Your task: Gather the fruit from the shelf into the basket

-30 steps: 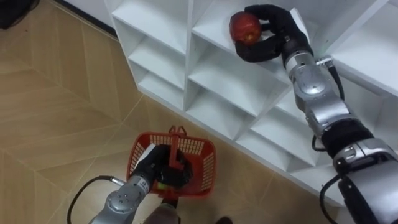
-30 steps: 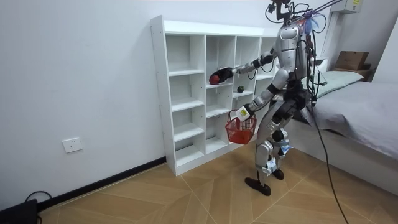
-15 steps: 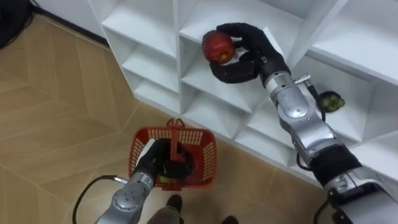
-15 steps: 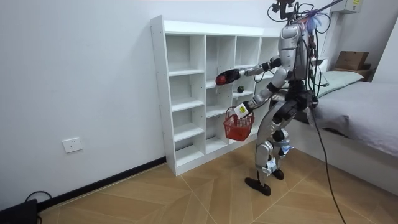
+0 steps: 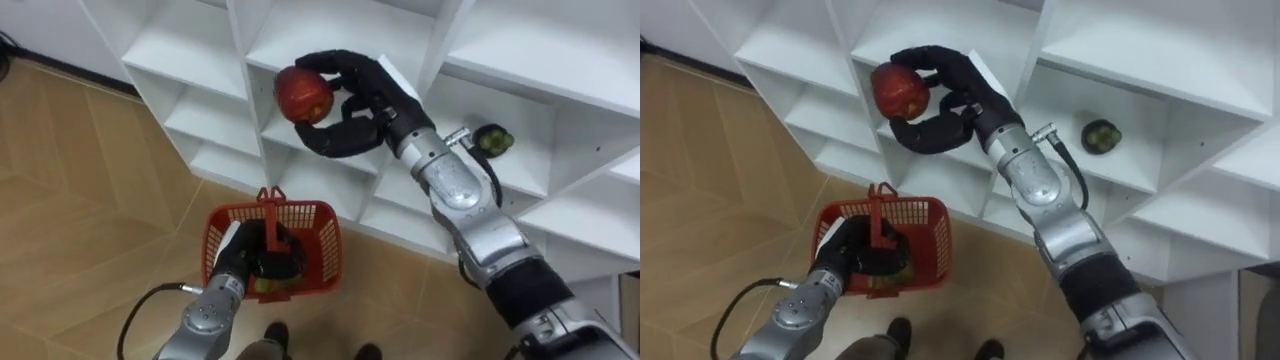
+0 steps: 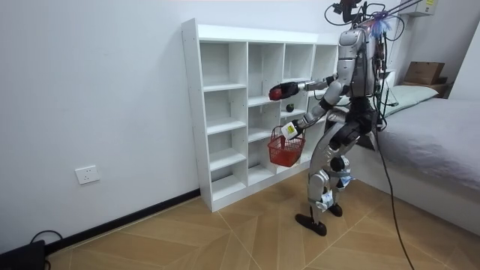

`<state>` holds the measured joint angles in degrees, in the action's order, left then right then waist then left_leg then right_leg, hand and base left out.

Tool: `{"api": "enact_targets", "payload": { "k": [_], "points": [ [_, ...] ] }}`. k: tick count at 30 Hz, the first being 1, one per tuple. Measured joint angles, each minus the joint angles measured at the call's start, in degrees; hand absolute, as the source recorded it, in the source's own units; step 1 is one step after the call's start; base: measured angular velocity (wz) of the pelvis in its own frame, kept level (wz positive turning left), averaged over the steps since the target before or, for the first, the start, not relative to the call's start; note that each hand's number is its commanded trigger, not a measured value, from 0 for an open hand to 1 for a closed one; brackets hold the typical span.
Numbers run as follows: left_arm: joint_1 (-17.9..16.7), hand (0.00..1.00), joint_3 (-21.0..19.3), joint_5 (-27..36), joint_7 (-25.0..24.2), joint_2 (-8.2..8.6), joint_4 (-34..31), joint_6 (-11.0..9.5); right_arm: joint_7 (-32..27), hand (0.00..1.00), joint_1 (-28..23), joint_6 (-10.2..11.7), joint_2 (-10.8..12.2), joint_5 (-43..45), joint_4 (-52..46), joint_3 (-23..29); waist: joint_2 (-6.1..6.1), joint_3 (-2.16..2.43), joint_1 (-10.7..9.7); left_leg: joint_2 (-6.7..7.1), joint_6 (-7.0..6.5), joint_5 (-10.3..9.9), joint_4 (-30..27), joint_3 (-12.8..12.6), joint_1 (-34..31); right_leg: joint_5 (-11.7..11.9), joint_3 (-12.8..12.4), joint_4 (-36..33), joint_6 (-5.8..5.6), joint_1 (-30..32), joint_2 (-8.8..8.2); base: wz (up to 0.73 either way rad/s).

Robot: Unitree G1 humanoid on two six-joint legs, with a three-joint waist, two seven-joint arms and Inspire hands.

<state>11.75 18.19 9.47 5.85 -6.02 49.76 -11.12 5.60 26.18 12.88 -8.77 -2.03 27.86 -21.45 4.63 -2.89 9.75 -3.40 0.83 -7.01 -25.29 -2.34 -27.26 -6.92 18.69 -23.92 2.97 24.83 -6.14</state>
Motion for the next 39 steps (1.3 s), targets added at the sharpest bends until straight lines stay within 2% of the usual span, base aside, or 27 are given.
{"api": "enact_targets", "payload": {
  "k": [4,7,13,16,20,25,29,32,39],
  "points": [
    [0.01,1.00,-0.08,0.27,0.12,-0.14,-0.01,-0.91,0.89,1.00,-2.34,0.01,-0.16,0.04,-0.02,0.12,0.00,0.00,-0.90,-0.24,0.28,-0.45,-0.49,-0.42,-0.06,-0.04,-0.53,-0.49,-0.10,0.32,0.13,-0.08],
    [0.10,1.00,-0.12,3.40,0.13,-0.38,-0.07,-1.06,1.09,1.00,-3.36,0.01,-0.16,0.12,-0.02,0.12,-0.21,0.03,-2.02,-0.25,0.22,-0.55,-0.89,-0.83,-0.41,-0.01,-1.51,-0.95,-0.15,1.04,0.26,-0.10],
    [0.37,1.00,-0.77,3.94,0.28,-0.55,-0.38,-2.15,2.69,1.00,-5.83,0.01,-1.60,0.24,0.01,0.22,-0.54,0.16,-3.02,-0.27,0.17,-0.57,-1.52,-0.74,-1.07,0.71,-1.57,-0.68,-0.40,1.32,0.36,-0.02],
    [0.46,1.00,-1.35,4.01,1.09,-0.60,-0.39,-2.72,3.38,1.00,-6.74,0.02,-2.73,0.24,0.01,0.22,-0.81,0.32,-3.37,-0.17,0.00,-0.61,-1.55,-0.83,-1.09,0.91,-1.66,-0.50,-0.55,1.31,0.29,0.00],
    [0.48,1.00,-1.37,4.11,2.15,-0.86,-0.38,-4.13,3.91,1.00,-7.57,0.18,-3.57,0.24,0.01,0.21,-1.81,0.79,-3.79,-0.20,-0.17,-0.65,-1.40,-1.31,-1.06,1.45,-1.99,0.10,-0.63,1.31,0.39,-0.07],
    [0.48,1.00,-1.90,4.61,3.18,-1.83,-0.62,-5.52,3.79,1.00,-7.77,0.37,-3.67,0.30,0.01,0.23,-1.94,0.78,-4.65,-0.27,-0.31,-0.67,-1.23,-2.24,-1.12,1.40,-2.84,-0.37,-0.68,2.09,0.32,-0.06],
    [0.48,1.00,-2.48,4.63,4.71,-2.11,-3.81,-5.78,2.55,1.00,-8.45,1.40,-4.73,0.34,0.08,0.24,-2.04,0.73,-4.92,-0.27,-0.38,-0.72,-1.66,-2.32,-2.31,1.24,-2.98,-0.92,-0.72,3.33,0.25,-0.01],
    [0.44,1.00,-2.32,4.65,5.05,-2.57,-4.99,-6.82,2.53,1.00,-9.63,1.43,-5.70,0.34,0.08,0.23,-2.06,0.72,-4.83,-0.20,-0.38,-0.72,-1.45,-2.45,-2.41,1.20,-3.16,-1.01,-0.73,3.67,0.19,-0.01],
    [-0.60,1.00,-2.41,4.61,5.22,-3.61,-12.30,-7.04,2.50,1.00,-9.57,1.48,-6.54,0.59,-0.06,0.43,-1.99,0.78,-4.63,-0.50,-0.45,-0.75,-1.28,-4.02,-3.36,1.20,-4.55,-1.87,-0.51,5.85,0.27,-0.10]
  ]
}}
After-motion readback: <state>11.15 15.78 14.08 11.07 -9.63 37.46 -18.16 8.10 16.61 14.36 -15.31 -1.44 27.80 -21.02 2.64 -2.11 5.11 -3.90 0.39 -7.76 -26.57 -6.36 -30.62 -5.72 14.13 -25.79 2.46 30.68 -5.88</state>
